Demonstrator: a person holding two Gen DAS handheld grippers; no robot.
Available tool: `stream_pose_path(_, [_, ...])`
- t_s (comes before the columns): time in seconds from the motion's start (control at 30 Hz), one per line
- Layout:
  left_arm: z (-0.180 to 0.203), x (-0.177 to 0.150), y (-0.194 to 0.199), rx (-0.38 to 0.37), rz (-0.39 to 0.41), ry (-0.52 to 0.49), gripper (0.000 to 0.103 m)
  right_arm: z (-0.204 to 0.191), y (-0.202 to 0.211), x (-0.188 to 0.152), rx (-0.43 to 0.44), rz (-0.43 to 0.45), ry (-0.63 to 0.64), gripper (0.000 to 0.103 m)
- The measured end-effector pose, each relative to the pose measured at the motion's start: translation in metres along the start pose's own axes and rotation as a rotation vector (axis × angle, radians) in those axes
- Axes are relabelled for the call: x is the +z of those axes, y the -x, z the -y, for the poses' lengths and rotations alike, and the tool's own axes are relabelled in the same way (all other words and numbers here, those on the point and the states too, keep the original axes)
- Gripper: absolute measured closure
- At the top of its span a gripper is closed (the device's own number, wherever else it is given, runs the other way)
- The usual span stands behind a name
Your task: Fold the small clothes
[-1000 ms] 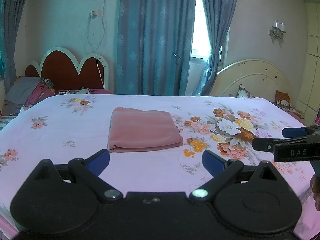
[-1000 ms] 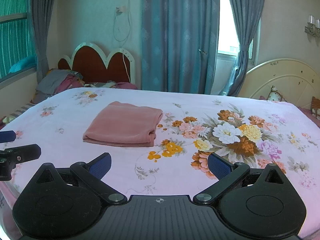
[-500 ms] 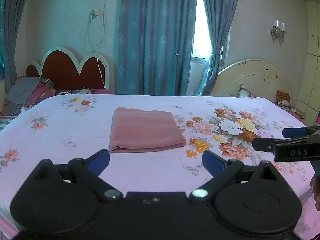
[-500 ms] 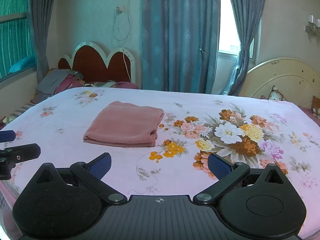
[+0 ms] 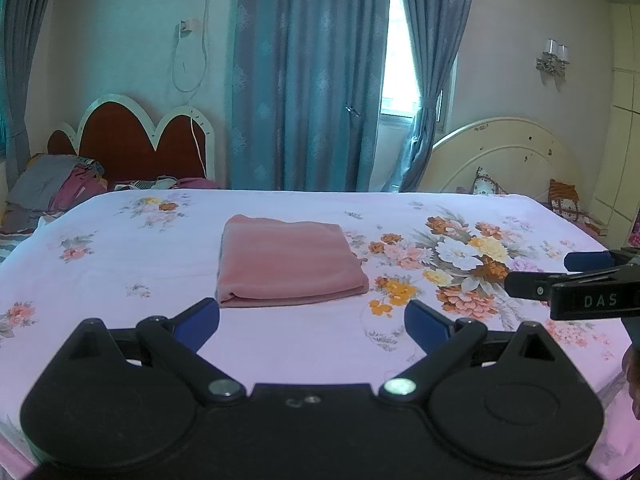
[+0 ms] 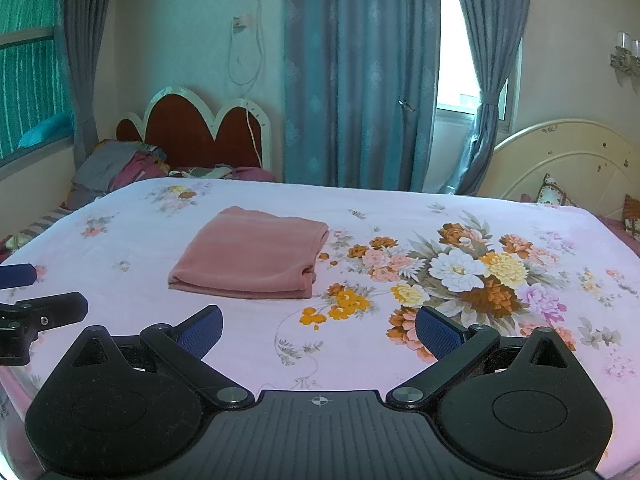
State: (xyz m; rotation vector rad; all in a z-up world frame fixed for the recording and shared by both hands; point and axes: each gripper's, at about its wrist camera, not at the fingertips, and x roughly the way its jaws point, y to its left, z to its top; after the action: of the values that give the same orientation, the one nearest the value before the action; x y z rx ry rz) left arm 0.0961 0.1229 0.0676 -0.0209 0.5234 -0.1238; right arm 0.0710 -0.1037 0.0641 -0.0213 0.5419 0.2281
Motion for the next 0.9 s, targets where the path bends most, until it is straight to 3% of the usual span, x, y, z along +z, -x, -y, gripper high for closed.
stream_pose_path(0.9, [-0.012,0.004,-0.003,0.012,0.003,-0.004,0.004,-0.01,-0.01,0.003,0.019,0.0,0.012,0.002])
